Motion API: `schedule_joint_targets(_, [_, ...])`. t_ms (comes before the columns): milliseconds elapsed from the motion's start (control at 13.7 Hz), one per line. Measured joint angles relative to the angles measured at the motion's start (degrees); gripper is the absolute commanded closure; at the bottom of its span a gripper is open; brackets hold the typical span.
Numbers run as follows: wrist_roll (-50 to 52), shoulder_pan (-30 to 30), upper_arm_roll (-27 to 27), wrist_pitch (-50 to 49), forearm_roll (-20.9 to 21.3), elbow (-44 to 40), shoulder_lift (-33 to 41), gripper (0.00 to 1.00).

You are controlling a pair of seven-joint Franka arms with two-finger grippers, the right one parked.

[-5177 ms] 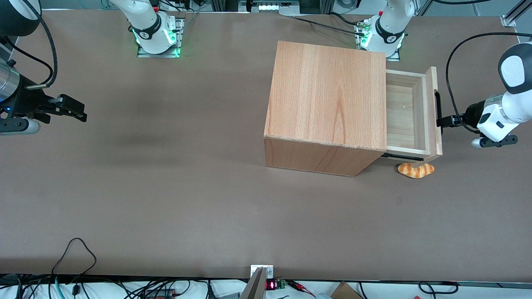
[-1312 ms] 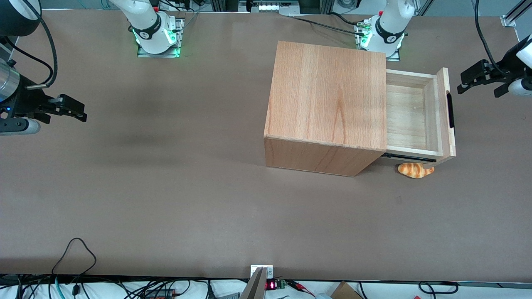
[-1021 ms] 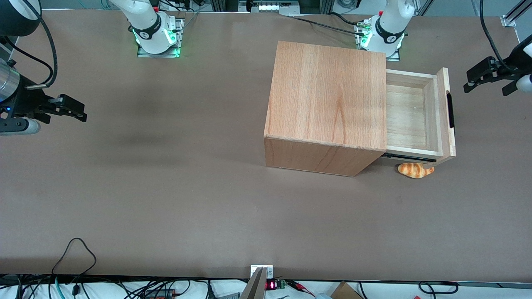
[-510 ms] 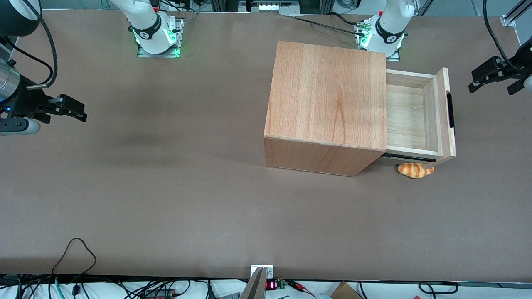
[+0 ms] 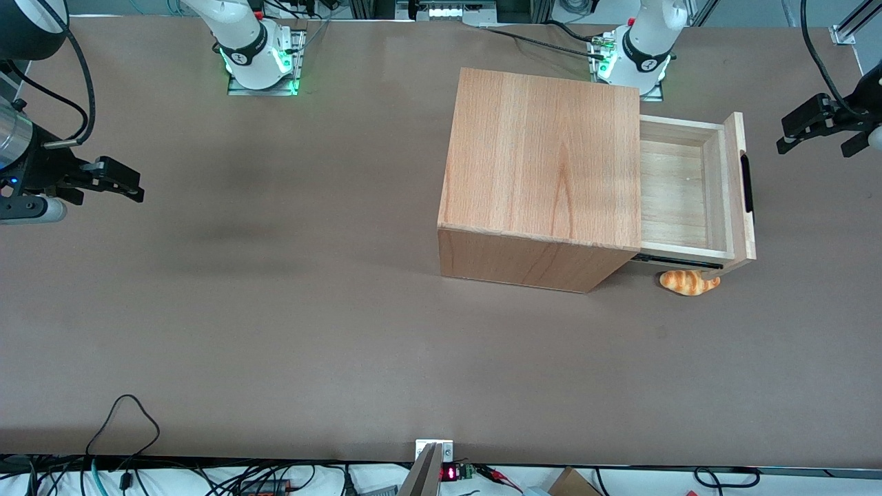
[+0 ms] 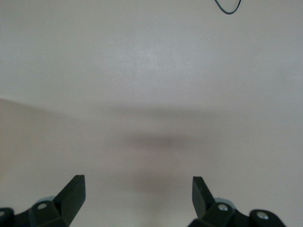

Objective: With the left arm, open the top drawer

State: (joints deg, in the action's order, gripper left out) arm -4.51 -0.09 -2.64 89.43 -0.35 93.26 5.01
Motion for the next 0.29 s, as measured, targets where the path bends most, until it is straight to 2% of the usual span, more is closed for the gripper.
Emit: schedule_joint_targets(292, [0.1,0.1,0.1,0.0,0.0,-1.0,-0.3,0.00])
